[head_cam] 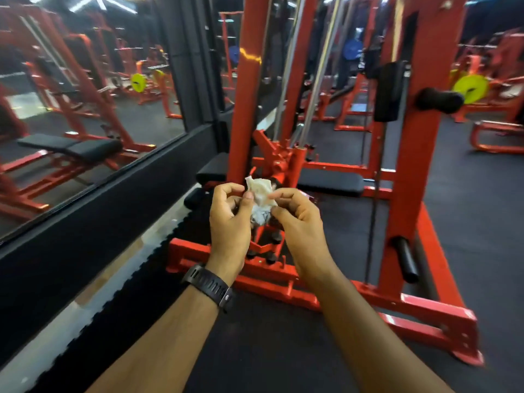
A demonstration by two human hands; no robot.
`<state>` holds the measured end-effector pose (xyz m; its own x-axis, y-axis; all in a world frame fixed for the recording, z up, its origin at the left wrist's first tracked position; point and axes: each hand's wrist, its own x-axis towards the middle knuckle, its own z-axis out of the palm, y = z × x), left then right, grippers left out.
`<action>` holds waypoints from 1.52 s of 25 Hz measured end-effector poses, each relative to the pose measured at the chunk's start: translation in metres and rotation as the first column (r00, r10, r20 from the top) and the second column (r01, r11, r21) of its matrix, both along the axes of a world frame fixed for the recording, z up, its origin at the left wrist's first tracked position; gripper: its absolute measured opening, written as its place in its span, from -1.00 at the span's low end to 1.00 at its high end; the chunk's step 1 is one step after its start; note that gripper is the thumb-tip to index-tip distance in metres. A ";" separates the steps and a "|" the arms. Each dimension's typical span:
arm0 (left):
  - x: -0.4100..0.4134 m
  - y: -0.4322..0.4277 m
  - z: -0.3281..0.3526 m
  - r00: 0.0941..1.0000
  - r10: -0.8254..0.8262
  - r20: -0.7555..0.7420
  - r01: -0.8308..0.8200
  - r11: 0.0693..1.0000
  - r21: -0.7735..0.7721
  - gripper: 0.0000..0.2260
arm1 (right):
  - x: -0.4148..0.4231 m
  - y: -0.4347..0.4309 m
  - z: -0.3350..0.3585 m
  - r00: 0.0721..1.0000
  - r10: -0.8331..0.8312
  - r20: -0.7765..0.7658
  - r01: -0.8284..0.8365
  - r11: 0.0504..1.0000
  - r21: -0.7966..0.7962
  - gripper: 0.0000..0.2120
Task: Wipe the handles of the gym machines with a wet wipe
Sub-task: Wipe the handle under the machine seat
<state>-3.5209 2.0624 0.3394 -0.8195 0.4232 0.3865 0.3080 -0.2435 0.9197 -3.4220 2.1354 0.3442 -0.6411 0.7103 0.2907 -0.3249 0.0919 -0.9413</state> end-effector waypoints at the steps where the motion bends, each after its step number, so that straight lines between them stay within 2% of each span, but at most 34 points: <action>1: 0.003 0.014 -0.002 0.998 -0.066 -0.009 0.066 0.998 -0.007 -0.93 | 0.004 0.010 -0.004 0.999 -0.050 0.010 0.050 0.999 -0.007 -0.78; 4: 0.010 0.051 -0.007 0.952 -0.304 -0.019 0.304 0.953 -0.014 -0.88 | 0.015 0.034 -0.011 0.983 -0.180 0.032 0.181 0.983 -0.017 -0.78; 7: 0.016 0.090 -0.006 0.855 -0.517 -0.040 0.518 0.856 0.001 -0.75 | 0.032 0.059 -0.013 0.933 -0.360 0.011 0.360 0.933 -0.006 -0.65; 12: 0.078 0.170 -0.010 0.762 -0.642 -0.079 0.644 0.765 -0.004 -0.81 | 0.102 0.112 -0.014 0.813 -0.582 -0.018 0.582 0.813 0.027 -0.66; 16: 0.154 0.234 -0.015 0.597 -0.781 -0.182 0.787 0.615 -0.058 -0.68 | 0.184 0.154 -0.019 0.650 -0.759 0.037 0.756 0.651 0.064 -0.75; 19: 0.243 0.292 -0.016 0.491 -0.824 -0.282 0.841 0.533 -0.091 -0.71 | 0.274 0.197 -0.020 0.576 -0.816 0.042 0.812 0.578 0.087 -0.80; 21: 0.302 0.329 -0.015 0.477 -0.825 -0.304 0.854 0.517 -0.065 -0.82 | 0.332 0.221 -0.015 0.548 -0.835 0.040 0.830 0.549 0.098 -0.79; 23: 0.372 0.365 -0.010 0.449 -0.847 -0.285 0.874 0.482 -0.057 -0.88 | 0.400 0.240 -0.009 0.467 -0.882 0.055 0.876 0.471 0.106 -0.76; 26: 0.479 0.397 0.001 0.330 -0.918 -0.218 0.935 0.350 -0.056 -0.97 | 0.500 0.258 0.005 0.329 -0.943 0.051 0.934 0.333 0.130 -0.78; 29: 0.578 0.419 0.009 0.190 -0.962 -0.197 0.979 0.200 -0.032 -0.95 | 0.586 0.273 0.010 0.185 -0.982 0.030 0.975 0.187 0.124 -0.81; 34: 0.738 0.459 0.006 -0.051 -0.991 -0.127 0.999 -0.052 0.005 -0.95 | 0.722 0.296 0.004 -0.017 -1.000 0.000 0.998 -0.017 0.059 -0.70; 38: 0.855 0.495 0.000 -0.211 -0.971 -0.109 0.975 -0.218 0.047 -0.97 | 0.819 0.320 0.002 -0.193 -0.981 -0.033 0.981 -0.193 0.009 -0.81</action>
